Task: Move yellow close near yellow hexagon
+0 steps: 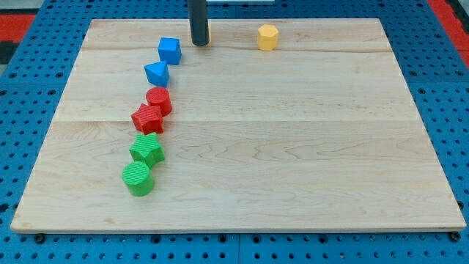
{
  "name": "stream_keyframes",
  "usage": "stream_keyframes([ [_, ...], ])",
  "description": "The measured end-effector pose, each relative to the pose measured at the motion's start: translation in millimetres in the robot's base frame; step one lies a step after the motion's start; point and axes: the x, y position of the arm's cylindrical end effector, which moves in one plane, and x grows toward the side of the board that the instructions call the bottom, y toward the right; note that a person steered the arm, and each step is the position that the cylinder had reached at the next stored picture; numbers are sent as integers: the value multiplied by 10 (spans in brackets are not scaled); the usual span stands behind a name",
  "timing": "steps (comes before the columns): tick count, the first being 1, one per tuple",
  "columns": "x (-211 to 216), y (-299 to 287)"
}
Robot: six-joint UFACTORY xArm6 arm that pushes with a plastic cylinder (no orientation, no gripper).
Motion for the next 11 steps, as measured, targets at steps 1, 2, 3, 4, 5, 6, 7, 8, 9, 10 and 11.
stream_keyframes([
  [1, -199, -225],
  [2, -206, -854],
  [3, -596, -938],
  [4, -592, -743],
  [5, -593, -426],
  [6, -580, -187],
  [7, -586, 245],
  [8, -468, 370],
  [9, -338, 633],
  [10, -390, 629],
  [11, -578, 761],
])
